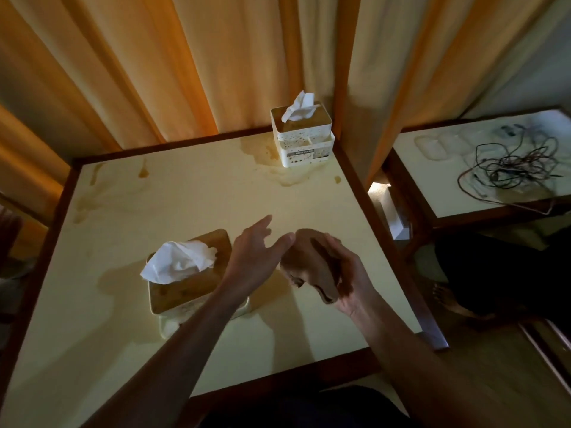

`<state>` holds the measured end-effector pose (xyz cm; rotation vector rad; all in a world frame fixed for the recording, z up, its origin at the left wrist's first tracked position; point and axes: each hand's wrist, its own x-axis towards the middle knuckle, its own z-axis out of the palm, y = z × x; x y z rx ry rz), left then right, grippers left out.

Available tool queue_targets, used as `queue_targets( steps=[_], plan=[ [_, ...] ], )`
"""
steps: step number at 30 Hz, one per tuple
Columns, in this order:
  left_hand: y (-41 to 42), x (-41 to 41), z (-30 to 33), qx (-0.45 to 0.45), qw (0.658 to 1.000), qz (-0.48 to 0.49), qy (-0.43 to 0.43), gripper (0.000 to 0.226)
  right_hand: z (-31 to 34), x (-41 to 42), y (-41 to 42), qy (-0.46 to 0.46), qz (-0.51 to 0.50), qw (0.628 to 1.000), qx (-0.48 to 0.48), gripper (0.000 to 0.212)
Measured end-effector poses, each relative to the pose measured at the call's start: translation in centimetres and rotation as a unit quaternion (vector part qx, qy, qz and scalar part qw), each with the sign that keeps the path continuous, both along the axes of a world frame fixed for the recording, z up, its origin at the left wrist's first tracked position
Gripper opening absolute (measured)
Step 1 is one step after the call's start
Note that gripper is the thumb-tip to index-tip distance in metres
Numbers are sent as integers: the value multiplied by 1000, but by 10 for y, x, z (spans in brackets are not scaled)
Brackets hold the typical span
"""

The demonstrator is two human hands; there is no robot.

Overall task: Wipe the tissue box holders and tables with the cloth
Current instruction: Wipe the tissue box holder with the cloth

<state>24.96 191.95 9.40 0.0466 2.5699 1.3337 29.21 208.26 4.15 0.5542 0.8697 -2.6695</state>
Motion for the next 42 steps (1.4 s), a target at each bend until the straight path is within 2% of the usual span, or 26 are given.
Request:
queue_targets(
  steps=[2, 4, 5, 7, 9, 13, 15, 18, 20, 23, 27, 30, 33, 38, 40, 42],
  plan=[
    [10, 11, -9, 163, 975, 58, -142, 74, 3, 3, 6, 27, -6, 999, -30, 53],
    [15, 19, -16, 305, 903, 86, -289, 76, 4, 7, 9, 35, 9, 999, -19, 54],
    [16, 22, -16, 345, 869, 89, -342, 77, 5, 8, 11, 31, 22, 999, 7, 52],
    [19, 24, -17, 370, 842, 82, -385, 80, 5, 10, 13, 9, 40, 997, 64, 52],
    [24, 25, -18, 351, 862, 107, -349, 65, 7, 11, 15, -4, 50, 994, 93, 52],
    [29, 22, -19, 324, 912, 168, -189, 20, 9, 11, 18, -4, 63, 992, 109, 44],
    [31, 21, -12, 307, 933, 148, -118, 15, 8, 13, 18, 16, 55, 998, 38, 51],
    [39, 21, 1, 249, 958, 134, -41, 14, 1, 22, 13, 18, -18, 989, -143, 75],
    [47, 20, 5, 218, 967, 131, -7, 13, -12, 22, 5, -13, -70, 979, -191, 72],
    [60, 20, 3, 224, 962, 156, -6, 15, -36, 23, -16, -83, -133, 972, -178, 59],
    [70, 18, 0, 229, 953, 197, -30, 10, -44, 35, -43, -146, -99, 971, -162, 80],
    [68, 20, -11, 238, 943, 225, -62, 14, -36, 39, -45, -114, -51, 980, -158, 98],
    [66, 22, -31, 259, 929, 246, -101, 23, -31, 36, -45, -95, -38, 981, -163, 107],
    [61, 34, -25, 264, 929, 224, -133, 10, -26, 27, -31, -77, -105, 980, -149, 110],
    [53, 39, -30, 262, 936, 195, -131, 13, -24, 21, -23, -44, -101, 984, -142, 110],
    [44, 44, -33, 257, 941, 173, -135, 19, -23, 18, -17, -38, -90, 986, -131, 100]
  ],
)
